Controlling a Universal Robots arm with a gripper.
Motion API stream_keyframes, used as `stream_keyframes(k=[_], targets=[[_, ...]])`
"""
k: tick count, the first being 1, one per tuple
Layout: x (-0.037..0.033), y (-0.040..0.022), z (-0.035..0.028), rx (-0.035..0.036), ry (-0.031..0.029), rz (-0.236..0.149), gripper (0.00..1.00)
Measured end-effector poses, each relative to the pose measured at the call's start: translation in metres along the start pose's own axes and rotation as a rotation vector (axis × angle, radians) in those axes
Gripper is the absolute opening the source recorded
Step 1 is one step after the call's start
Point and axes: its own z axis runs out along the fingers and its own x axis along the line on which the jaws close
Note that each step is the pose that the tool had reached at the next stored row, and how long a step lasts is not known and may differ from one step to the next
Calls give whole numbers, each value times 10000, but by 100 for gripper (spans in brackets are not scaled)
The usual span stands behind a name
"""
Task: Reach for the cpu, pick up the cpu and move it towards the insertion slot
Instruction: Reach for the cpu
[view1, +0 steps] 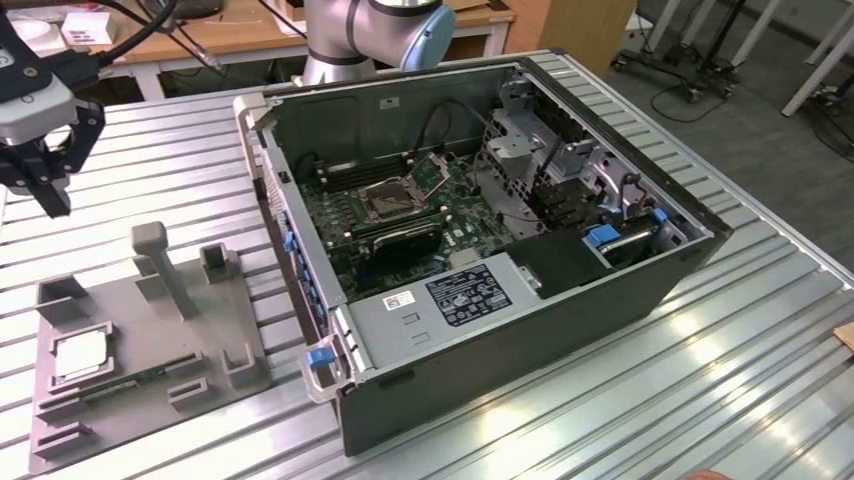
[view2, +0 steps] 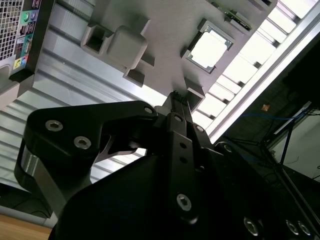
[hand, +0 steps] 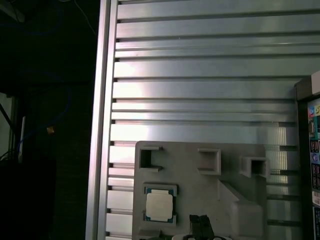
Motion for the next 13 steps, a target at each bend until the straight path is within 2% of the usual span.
stream_keyframes(k=[13], targets=[[0,-1,30,-1,-1,0,10]])
